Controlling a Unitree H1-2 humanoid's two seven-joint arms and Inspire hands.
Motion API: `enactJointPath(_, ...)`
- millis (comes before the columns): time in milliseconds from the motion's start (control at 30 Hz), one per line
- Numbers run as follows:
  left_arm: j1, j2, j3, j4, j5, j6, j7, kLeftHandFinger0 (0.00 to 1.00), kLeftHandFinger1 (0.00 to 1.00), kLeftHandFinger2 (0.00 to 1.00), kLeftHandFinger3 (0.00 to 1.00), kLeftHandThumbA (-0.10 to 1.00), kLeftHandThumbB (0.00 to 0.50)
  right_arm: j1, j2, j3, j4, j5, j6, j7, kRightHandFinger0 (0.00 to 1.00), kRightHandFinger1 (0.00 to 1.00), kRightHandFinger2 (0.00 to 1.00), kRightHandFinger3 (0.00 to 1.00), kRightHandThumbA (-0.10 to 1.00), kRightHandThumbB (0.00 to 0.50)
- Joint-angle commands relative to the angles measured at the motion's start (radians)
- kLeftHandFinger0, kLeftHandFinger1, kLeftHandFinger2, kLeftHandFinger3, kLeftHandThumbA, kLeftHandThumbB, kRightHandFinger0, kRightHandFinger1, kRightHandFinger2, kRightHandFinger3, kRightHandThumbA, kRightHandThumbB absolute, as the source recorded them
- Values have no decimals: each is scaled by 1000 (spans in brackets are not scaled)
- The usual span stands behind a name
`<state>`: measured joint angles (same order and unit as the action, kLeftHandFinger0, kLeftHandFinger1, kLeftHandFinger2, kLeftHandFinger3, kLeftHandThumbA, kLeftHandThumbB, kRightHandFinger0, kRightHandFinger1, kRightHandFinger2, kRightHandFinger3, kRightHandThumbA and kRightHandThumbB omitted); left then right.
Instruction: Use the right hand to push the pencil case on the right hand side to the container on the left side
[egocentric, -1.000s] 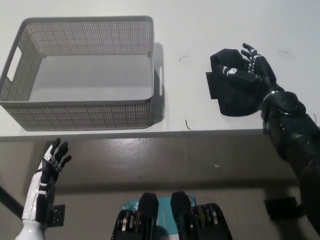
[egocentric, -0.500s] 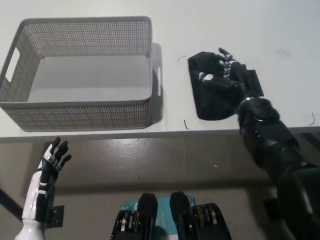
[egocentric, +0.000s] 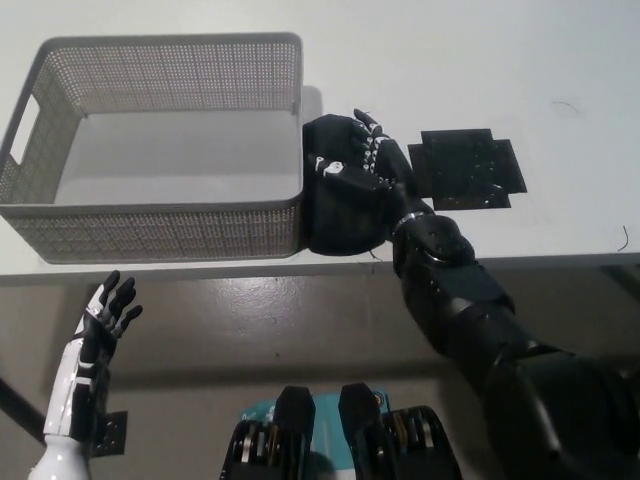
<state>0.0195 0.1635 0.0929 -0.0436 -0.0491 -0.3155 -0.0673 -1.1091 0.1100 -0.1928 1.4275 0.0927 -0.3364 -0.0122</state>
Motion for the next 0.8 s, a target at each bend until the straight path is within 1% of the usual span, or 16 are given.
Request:
enactJointPath(0,-19,17,3,-29,4,-34,-4,1000,1000,1000,1000,1000,78,-81,66,-39,-27,67,-22,9,1000,1000,1000,1000,1000,187)
enactJointPath(67,-16,17,4,-40,-5,-20,-6,1000,1000,1000,1000,1000,74,-88,79,-67,-30,97,-32,22,1000,1000,1000,1000,1000,175)
enactJointPath(100,-21,18,5,-36,-4,-24,-6,1000,1000,1000,1000,1000,68,-91,81,-77,-32,105,-33,26,1000,1000,1000,1000,1000,177)
enactJointPath(133,-22,19,5,-37,-1,-23,-5,1000,1000,1000,1000,1000,68,-92,80,-85,-32,112,-28,37,1000,1000,1000,1000,1000,194)
enactJointPath(167,-23,20,6,-41,2,-18,-4,1000,1000,1000,1000,1000,75,-93,78,-96,-33,122,-25,50,1000,1000,1000,1000,1000,192)
enactJointPath(233,-27,22,6,-35,-2,-20,-6,1000,1000,1000,1000,1000,73,-93,74,-98,-34,121,-29,53,1000,1000,1000,1000,1000,196)
enactJointPath(267,-28,23,5,-35,-6,-18,-9,1000,1000,1000,1000,1000,67,-90,70,-89,-35,108,-41,40,1000,1000,1000,1000,1000,190)
enactJointPath(300,-28,23,4,-35,-9,-17,-10,1000,1000,1000,1000,1000,73,-82,60,-47,-36,58,-66,1,1000,1000,1000,1000,1000,191)
enactJointPath(333,-30,24,3,-34,-3,-18,-9,1000,1000,1000,1000,1000,73,-78,50,-38,-38,52,-72,6,1000,1000,1000,1000,1000,199)
enactJointPath(400,-32,27,4,-35,-4,-17,-11,1000,1000,1000,1000,1000,81,-78,30,-32,-40,59,-75,14,1000,1000,1000,1000,1000,233)
enactJointPath(433,-31,29,6,-35,-6,-19,-11,1000,1000,1000,1000,1000,80,-76,14,-21,-43,52,-74,16,1000,1000,1000,1000,1000,267)
enactJointPath(533,-31,39,9,-27,-11,-30,-15,1000,1000,1000,1000,1000,67,-72,-32,23,-66,17,-93,-5,1000,1000,1000,1000,1000,280)
enactJointPath(567,-34,40,10,-22,-12,-37,-15,1000,1000,1000,1000,1000,63,-73,-43,15,-74,35,-105,11,1000,1000,1000,1000,1000,291)
enactJointPath(600,-33,40,9,-27,-11,-29,-15,1000,1000,1000,1000,1000,64,-75,-52,6,-84,55,-102,28,1000,1000,1000,1000,1000,301)
enactJointPath(633,-32,34,7,-40,-7,-9,-11,1000,1000,1000,1000,1000,74,-77,-63,-32,-101,109,-106,75,1000,1000,1000,1000,1000,307)
enactJointPath(767,-34,26,-1,-33,-10,-8,-13,1000,1000,1000,1000,1000,81,-81,-81,-129,-155,227,-53,184,1000,1000,1000,1000,1000,317)
